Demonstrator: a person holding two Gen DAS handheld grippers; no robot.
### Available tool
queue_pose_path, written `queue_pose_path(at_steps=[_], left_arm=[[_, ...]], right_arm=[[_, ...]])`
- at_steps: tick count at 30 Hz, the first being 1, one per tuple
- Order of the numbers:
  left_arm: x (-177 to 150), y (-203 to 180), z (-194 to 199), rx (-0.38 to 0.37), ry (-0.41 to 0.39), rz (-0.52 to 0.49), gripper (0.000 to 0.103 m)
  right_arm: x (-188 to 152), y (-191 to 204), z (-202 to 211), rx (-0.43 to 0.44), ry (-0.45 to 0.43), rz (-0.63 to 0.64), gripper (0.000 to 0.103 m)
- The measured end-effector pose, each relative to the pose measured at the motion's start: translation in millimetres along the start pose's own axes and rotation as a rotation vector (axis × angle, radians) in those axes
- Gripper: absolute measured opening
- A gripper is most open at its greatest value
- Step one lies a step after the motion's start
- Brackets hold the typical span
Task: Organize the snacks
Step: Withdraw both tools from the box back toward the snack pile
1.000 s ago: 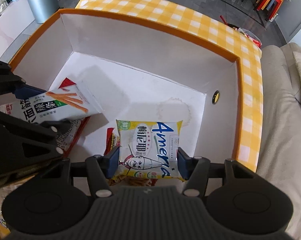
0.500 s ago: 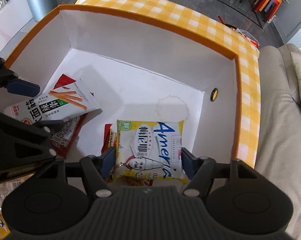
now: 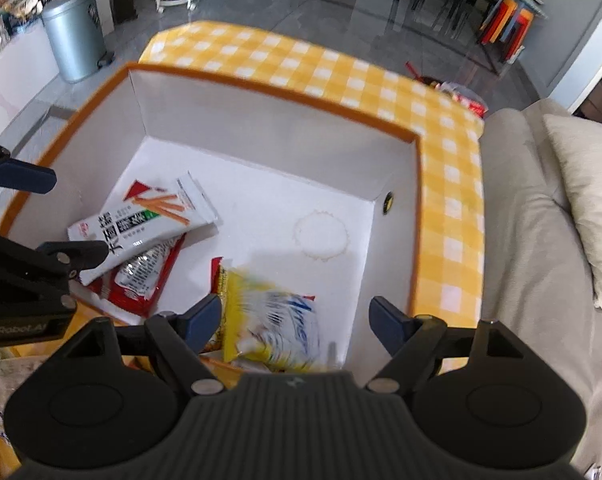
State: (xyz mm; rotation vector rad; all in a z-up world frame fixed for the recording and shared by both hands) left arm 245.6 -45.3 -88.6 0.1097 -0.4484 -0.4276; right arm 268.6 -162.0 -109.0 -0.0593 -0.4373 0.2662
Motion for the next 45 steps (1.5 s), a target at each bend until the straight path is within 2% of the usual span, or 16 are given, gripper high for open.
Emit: queue_pose_path(at_steps=[4,7,9,13,19,26,33,38,45], left_arm=[[-11,-1,23,0.023,-0.047,-0.006,0.079],[-21,-3,38,0.024,-0.075,0.002,0.079],[-28,-5,47,0.016,-0.084,0.009,0.079],[-46,-10,60,0.000,-0.085,0.001,0.079],[-74,-19,66,0.013,-0.058,-0.064,0.079],[-112,-21,62,-0.002,-0.001,-0.119,0.079],[-153,-12,43,-0.053,0.098,-0.130,0.079],[-174,-6,35,-0.067,0.134,-0.124,0.079],[-176,4,17,-0.098,0.180,-0.042,0.080]], right_arm=[[-8,1,26,-0.008,-0.058,-0.032,0.080],[-16,3,46,-0.008,-0.104,-0.053,0.085],[-25,6,59,-0.008,-0.135,-0.065,0.086],[-46,13,75,0.011,-0.156,-0.092,0.086],[-85,24,86,0.048,-0.147,-0.146,0.087],[-130,39,79,0.055,-0.121,-0.178,0.087],[-160,49,57,0.078,-0.116,-0.210,0.086],[-173,57,38,0.114,-0.083,-0.227,0.083],[-171,74,21,0.149,-0.054,-0.203,0.080]])
Point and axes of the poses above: each gripper's, at about its wrist camera, not at the fingertips, and z roughly against the way its jaws point, y to its left, x to its top, the point moved 4 cm from there along -z, roughly the way its jaws point, and after that the axes turned 3 degrees about y, right-handed, at the moved point
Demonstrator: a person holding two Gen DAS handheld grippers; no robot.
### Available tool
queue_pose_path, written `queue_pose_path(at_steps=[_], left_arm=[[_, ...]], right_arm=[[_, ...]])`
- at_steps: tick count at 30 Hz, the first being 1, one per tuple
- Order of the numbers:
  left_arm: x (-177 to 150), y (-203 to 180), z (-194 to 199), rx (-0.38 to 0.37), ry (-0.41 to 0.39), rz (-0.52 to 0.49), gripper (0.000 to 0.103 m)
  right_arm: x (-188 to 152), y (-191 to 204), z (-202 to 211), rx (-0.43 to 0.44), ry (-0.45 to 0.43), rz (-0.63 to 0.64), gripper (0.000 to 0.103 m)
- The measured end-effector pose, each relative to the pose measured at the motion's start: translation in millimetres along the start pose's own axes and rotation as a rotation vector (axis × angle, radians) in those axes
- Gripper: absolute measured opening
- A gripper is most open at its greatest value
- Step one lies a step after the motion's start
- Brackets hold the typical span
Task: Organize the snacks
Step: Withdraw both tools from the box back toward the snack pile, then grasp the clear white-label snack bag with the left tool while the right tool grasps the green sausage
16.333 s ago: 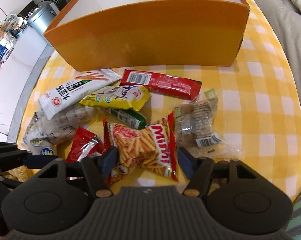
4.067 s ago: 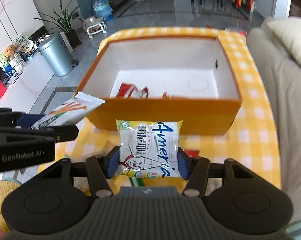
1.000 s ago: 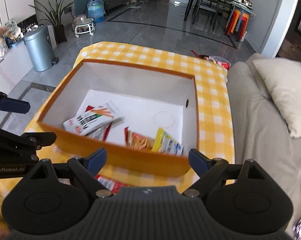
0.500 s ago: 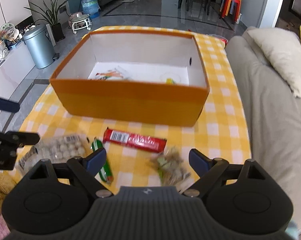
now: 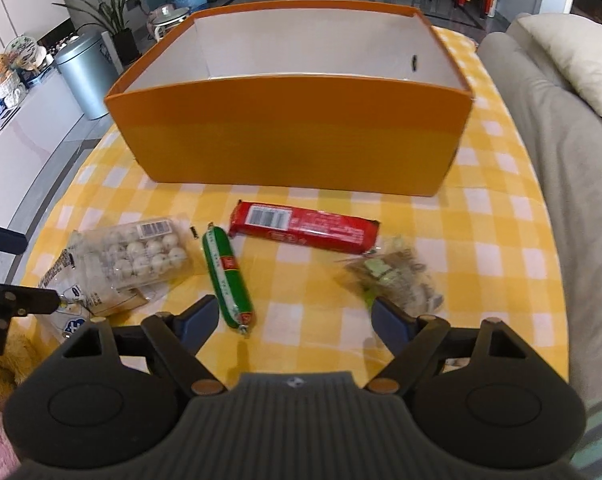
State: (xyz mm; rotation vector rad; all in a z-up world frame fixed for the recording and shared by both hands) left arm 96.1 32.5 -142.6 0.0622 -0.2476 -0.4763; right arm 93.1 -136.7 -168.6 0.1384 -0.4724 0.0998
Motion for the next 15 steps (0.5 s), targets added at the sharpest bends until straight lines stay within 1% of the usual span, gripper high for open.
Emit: queue_pose_path(at_steps=[2,3,6,9,11,15], left_arm=[[0,0,-5,-0.017,0.014,0.016,0.080],[1,0,-8,-0.017,0.020,0.021,0.080],[2,0,-16,-0.007,0.043,0.025,0.080],[4,1,-24,-0.005,0.066,0.043,0.080],[4,1,-29,-0.014,0.085,0.049,0.080],[5,0,-37,-0.015,0.107,0.055,0.082]], right_arm=[[2,6,-3,0.009,-0.002,0.021,0.074],[2,9,-5,0.014,0.000,0.033,0.071],[3,19,-13,0.035,0.002,0.072,0.067],[5,26,-20,0.049,0.010,0.098,0.059],[6,29,-25,0.057,0.018,0.104,0.058],[8,32,-39,0.067,0.041,0.112,0.050]])
Point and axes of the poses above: each gripper's, at about its wrist camera, not at the fingertips, and z roughly against the way its jaws point, y to its left, x to its top, the point moved 4 cm from there along -z, roughly the way its jaws point, and after that the axes turned 3 degrees about y, right-handed, at the moved point
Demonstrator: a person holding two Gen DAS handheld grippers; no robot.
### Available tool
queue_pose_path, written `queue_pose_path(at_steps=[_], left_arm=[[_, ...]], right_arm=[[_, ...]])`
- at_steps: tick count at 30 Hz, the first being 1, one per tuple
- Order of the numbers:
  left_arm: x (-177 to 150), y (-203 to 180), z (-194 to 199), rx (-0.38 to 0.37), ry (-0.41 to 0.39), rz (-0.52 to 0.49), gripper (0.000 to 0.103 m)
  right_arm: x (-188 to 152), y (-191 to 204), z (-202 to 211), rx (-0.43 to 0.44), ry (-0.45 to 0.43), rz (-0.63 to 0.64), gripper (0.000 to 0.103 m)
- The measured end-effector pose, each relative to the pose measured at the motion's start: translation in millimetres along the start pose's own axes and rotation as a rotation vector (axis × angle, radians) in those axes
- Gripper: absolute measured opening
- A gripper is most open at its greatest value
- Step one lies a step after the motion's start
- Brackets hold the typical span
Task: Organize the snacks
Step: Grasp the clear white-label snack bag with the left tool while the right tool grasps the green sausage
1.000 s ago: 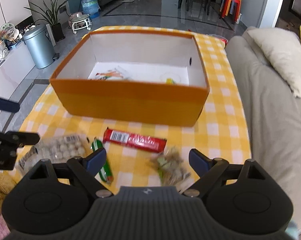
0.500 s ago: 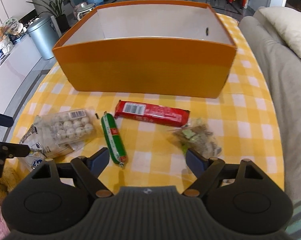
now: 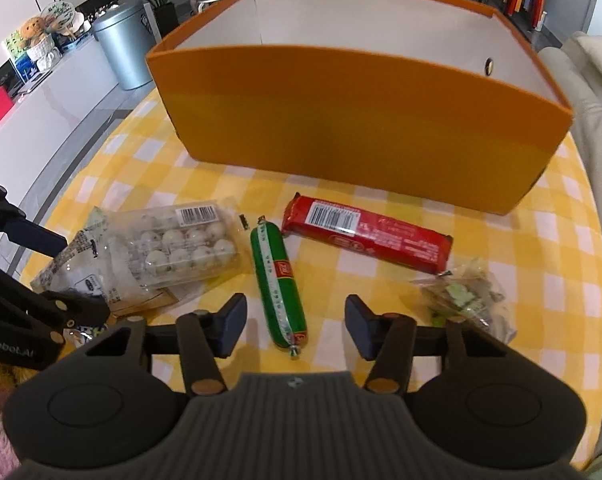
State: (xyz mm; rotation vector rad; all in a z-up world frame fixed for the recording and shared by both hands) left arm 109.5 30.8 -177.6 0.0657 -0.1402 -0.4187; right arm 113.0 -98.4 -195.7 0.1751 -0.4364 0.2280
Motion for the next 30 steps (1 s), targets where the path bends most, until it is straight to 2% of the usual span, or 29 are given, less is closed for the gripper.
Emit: queue_pose_path(at_steps=[10,18,20,22,30], left_arm=[[4,-2,-11,0.005,0.027,-0.003,0.082],[4,-4,-14,-0.005,0.025,-0.005,0.070],[4,-4,-14,-0.005,0.024,-0.006,0.068],[4,-4,-13,-0.009,0.021,-0.001,0.065],[0,-10,-9,0.009,0.007,0.002,0.055]], right_arm=[[7,2,-21,0.022,0.021,-0.002,0.041],[10,2,-27,0.028,0.020,-0.002,0.037],[10,2,-28,0.023,0.017,0.004,0.033],[10,4,-27,0.036,0.018,0.009,0.024],[8,3,-25,0.045,0.033,-0.005,0.021]])
Point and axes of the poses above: each gripper's, at about its wrist camera, not at the fingertips, and z roughly against the way its jaws point, y to its left, x to its top, the point moved 4 cm from there along -z, roughly the way its jaws point, and after that the axes turned 3 degrees about y, right-handed, at the moved point
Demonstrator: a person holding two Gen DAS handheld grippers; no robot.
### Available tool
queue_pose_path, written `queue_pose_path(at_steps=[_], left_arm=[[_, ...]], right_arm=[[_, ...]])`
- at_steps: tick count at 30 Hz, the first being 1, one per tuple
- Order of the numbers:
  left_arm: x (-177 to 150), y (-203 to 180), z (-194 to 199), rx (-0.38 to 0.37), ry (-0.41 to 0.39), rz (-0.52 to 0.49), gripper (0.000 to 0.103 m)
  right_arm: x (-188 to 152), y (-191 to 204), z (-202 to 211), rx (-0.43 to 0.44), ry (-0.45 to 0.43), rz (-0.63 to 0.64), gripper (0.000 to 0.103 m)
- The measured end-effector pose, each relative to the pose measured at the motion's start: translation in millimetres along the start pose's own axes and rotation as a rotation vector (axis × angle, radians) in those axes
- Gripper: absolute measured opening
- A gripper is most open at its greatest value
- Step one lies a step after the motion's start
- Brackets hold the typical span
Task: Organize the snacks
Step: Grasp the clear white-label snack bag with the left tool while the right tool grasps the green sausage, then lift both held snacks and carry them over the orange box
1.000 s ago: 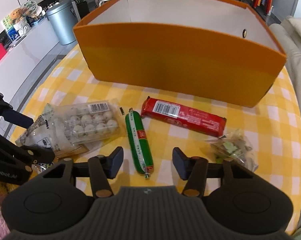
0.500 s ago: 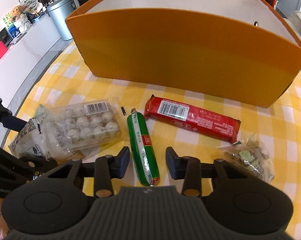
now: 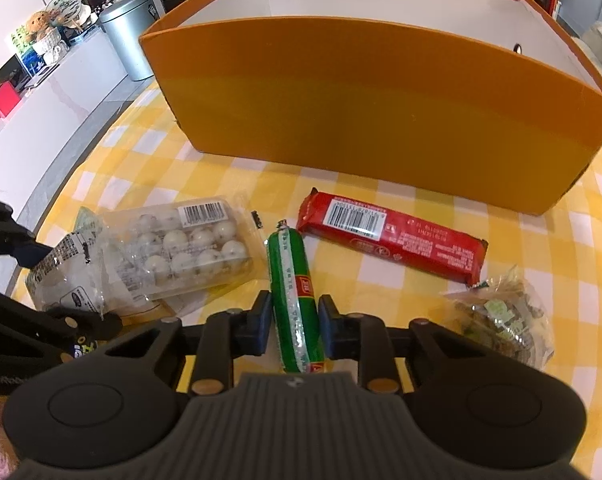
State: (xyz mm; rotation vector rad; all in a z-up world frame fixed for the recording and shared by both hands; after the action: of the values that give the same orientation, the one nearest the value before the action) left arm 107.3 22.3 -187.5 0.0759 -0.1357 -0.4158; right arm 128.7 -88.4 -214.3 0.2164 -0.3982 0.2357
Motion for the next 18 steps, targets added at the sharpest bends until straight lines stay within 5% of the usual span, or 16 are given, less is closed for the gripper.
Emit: queue_pose_path(at_steps=[18], left_arm=[[-28,-7,58,-0.012,-0.093,0.028,0.054]], right_arm=[[-17,-6,57,0.004,-0.002,-0.054,0.020]])
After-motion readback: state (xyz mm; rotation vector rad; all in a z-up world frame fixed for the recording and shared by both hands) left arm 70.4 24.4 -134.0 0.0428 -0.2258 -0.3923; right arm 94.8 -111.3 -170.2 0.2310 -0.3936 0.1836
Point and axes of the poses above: each gripper's, at about its wrist camera, not at the fingertips, and z roughly against the way its jaws point, y to its left, x to its top, the point moved 4 cm from there along -z, roughly the way its jaws point, and after that the axes turned 3 degrees about y, right-handed, at the moved point
